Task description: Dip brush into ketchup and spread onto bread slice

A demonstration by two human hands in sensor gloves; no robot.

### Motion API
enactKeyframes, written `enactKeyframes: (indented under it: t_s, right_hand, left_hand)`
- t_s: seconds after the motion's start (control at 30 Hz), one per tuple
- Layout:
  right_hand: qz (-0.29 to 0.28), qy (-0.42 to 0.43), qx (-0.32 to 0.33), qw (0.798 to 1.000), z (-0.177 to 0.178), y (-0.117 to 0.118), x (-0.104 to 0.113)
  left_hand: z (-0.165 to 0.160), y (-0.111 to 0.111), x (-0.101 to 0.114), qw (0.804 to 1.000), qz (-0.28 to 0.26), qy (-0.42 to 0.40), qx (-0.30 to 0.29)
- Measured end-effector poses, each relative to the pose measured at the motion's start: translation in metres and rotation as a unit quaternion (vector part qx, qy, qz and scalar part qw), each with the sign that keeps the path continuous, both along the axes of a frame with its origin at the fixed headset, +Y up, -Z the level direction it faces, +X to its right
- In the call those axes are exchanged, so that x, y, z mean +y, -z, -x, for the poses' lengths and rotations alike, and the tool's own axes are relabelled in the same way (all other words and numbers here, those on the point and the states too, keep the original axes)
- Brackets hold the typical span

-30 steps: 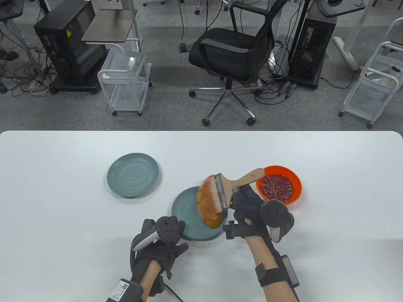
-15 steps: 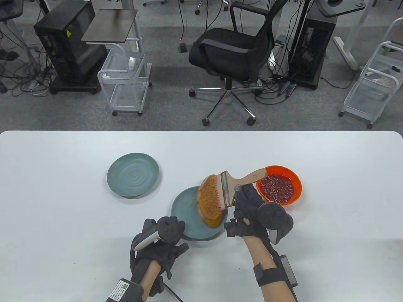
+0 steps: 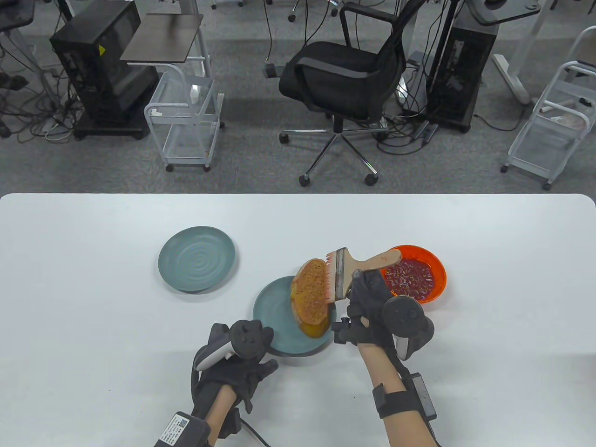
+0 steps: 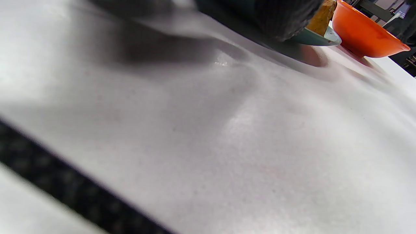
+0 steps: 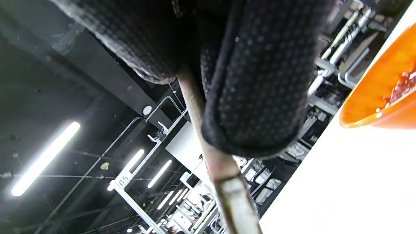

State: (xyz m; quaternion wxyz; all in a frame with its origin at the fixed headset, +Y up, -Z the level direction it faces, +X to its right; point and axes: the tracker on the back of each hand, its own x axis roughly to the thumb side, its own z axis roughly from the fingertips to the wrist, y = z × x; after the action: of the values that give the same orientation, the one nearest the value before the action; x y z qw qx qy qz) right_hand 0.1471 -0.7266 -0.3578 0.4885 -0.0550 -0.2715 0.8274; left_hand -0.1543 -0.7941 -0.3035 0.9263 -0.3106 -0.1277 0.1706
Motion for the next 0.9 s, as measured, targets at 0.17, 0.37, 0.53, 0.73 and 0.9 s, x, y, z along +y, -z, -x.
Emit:
enactKeyframes:
  t_s: [0.17,0.37,0.53,0.73,0.9]
  right_hand:
    - [0.054,0.070,0.046,0.995,0.016,0.004,-0.019]
    - [0.003,-0.032,-0.003,0.999,0.004,0.001,-0.003]
    - [-0.021,-0.047,0.024,0.998,0.004,-0.006,0.005]
    - [0.035,0.010,0.088,0.995,0.024,-0.001,-0.012]
    - [0.006,-0.055,0.041,0.998,0.005,-0.001,-0.002]
  left_hand:
    - [0.000,0.000,0.000,1.000,-0.002,0.000,-0.001]
    - [0.000,0.000,0.000,1.000,-0.001,-0.002,-0.002]
    - [-0.001,0.000,0.000,1.000,0.001,0.001,0.001]
    - [0.000,0.000,0.000,1.000,0.000,-0.001,0.002]
    - [0.001,0.000,0.000,1.000,-0.001,-0.001,0.002]
